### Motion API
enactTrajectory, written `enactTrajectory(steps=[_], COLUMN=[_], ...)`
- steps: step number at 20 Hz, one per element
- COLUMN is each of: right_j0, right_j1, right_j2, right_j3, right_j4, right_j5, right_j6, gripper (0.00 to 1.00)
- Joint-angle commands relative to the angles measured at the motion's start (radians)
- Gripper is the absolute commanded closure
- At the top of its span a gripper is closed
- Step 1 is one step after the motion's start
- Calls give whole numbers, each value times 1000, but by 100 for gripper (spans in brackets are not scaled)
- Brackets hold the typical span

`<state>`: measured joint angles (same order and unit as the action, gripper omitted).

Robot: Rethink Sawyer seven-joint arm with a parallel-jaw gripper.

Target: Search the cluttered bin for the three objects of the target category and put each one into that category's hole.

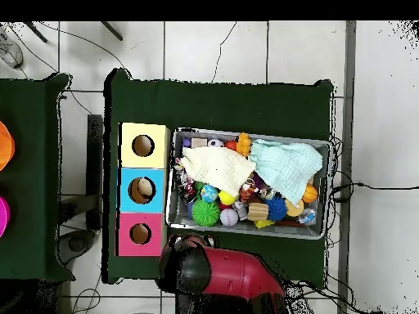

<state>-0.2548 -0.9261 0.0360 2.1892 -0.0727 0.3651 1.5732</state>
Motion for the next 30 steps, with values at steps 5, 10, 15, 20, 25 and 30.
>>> enactTrajectory(steps=[5, 10, 15, 20, 25, 30], right_j0=[-104, -143, -172, -198, -223, -232], right_j1=[136, 183, 211, 223, 242, 237], right_j2=[152, 182, 204, 215, 231, 237], right_j3=[-150, -209, -233, -260, -290, -309], right_j4=[-131, -174, -213, -255, -287, -316], right_j5=[-34, 0, -2, 15, 26, 49], right_j6=[-46, -68, -62, -65, -73, -73], gripper=[0, 0, 0, 0, 0, 0])
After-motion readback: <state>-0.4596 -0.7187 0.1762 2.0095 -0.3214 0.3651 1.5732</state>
